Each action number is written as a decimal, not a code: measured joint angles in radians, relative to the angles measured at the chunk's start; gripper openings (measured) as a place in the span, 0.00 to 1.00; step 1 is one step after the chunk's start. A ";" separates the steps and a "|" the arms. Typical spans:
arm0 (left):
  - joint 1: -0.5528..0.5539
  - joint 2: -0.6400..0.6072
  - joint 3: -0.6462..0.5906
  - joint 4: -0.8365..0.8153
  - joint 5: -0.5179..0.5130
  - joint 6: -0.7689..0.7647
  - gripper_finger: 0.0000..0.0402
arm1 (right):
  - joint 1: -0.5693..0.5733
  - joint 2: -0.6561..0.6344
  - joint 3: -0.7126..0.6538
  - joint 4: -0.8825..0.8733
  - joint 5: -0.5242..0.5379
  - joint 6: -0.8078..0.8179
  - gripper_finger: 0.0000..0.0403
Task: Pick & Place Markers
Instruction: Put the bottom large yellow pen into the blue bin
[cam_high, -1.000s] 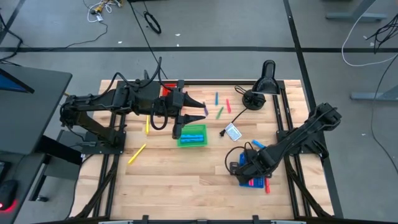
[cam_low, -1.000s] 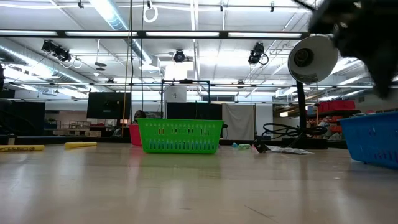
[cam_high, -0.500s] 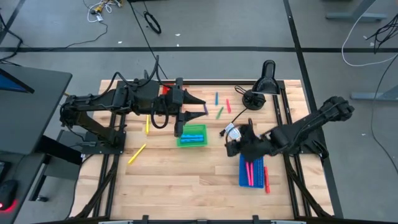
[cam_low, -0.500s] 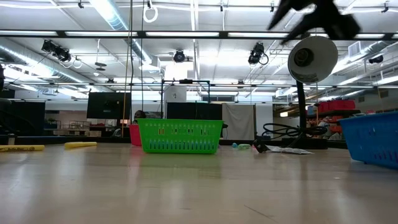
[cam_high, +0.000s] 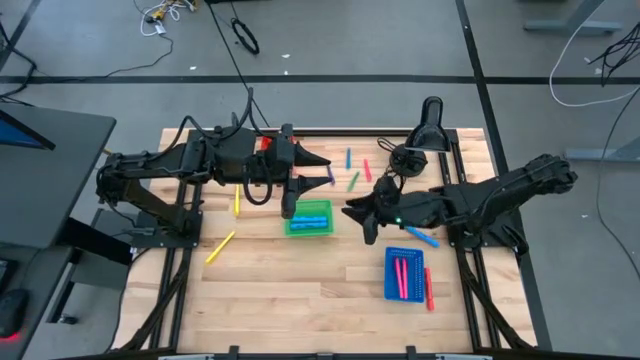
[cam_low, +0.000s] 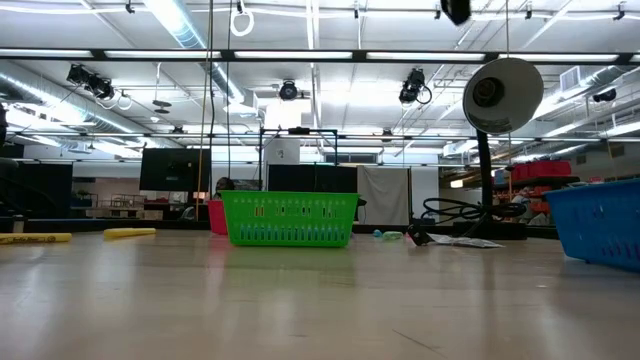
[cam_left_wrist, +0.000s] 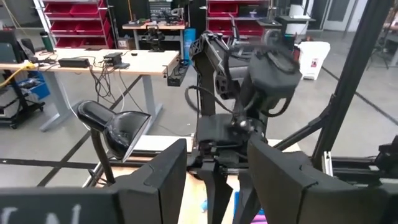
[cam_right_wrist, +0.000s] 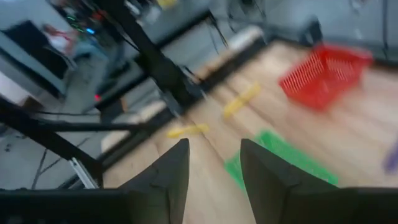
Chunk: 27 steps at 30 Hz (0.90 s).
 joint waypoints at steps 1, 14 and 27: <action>0.000 0.000 0.000 0.001 0.000 -0.003 0.44 | -0.004 0.000 0.000 0.041 0.000 -0.039 0.35; -0.001 -0.005 0.000 -0.016 -0.123 -0.156 0.44 | -0.112 -0.025 0.018 0.426 -0.324 -0.330 0.41; 0.000 -0.136 0.000 -0.346 -0.228 -0.320 0.44 | -0.129 -0.025 0.155 0.263 -0.365 -0.428 0.41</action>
